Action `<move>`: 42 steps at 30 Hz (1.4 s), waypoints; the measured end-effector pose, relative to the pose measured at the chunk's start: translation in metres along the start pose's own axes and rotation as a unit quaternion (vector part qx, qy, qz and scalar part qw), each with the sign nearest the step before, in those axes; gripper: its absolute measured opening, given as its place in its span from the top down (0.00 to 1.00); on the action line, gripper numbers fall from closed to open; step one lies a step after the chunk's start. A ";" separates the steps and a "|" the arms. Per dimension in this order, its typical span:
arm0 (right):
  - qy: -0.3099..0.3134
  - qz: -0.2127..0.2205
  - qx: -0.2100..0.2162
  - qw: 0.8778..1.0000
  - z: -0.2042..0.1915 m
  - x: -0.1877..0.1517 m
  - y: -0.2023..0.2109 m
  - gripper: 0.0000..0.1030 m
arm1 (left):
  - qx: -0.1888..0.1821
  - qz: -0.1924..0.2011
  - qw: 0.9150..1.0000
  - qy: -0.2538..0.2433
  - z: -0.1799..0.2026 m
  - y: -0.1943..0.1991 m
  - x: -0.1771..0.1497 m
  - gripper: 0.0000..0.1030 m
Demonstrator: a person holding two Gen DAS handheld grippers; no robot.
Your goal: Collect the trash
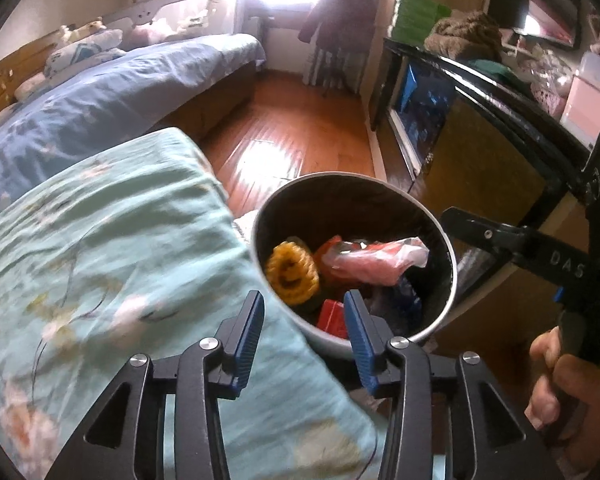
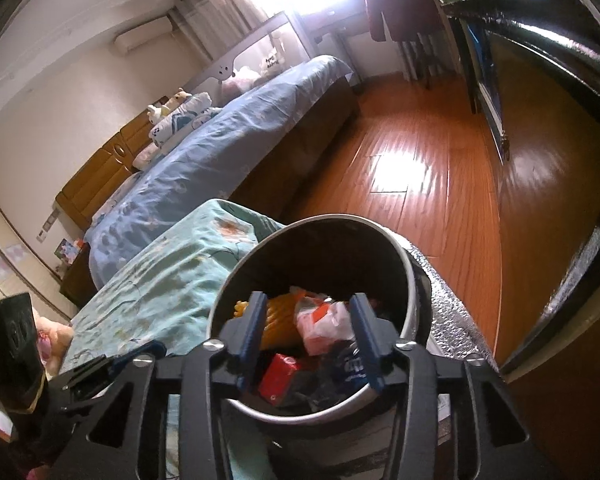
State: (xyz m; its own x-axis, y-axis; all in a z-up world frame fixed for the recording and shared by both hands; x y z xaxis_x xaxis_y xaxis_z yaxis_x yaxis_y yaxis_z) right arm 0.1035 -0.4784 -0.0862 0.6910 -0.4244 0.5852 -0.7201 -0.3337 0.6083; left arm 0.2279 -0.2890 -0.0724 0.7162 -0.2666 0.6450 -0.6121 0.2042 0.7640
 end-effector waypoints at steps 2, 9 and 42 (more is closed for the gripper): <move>0.002 0.002 0.004 1.000 -0.006 -0.003 0.003 0.48 | 0.002 0.008 1.000 0.012 -0.009 0.012 -0.008 0.60; 0.017 0.004 0.030 0.999 -0.046 -0.024 0.013 0.22 | 0.019 0.042 0.998 0.052 -0.039 0.059 -0.040 0.48; 0.203 0.112 -0.035 0.972 -0.165 -0.057 0.043 0.00 | 0.198 0.200 0.952 0.123 -0.083 0.199 -0.121 0.01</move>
State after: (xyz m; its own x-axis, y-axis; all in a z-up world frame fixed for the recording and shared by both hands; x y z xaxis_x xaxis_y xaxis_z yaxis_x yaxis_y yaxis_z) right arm 0.0433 -0.3295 -0.0050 0.4948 -0.1079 0.8623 -0.8597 -0.2060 0.4675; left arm 0.0477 -0.1377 0.0028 0.4258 -0.0026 0.9048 -0.8960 -0.1403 0.4213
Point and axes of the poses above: each gripper's, at about its wrist camera, not at the fingertips, and y roughly against the way its jaws point, z to its right, x to its top, the point moved 3 cm from there along -y, roughly the way its jaws point, and after that the axes turned 13 degrees about x, right-handed, at the moved point
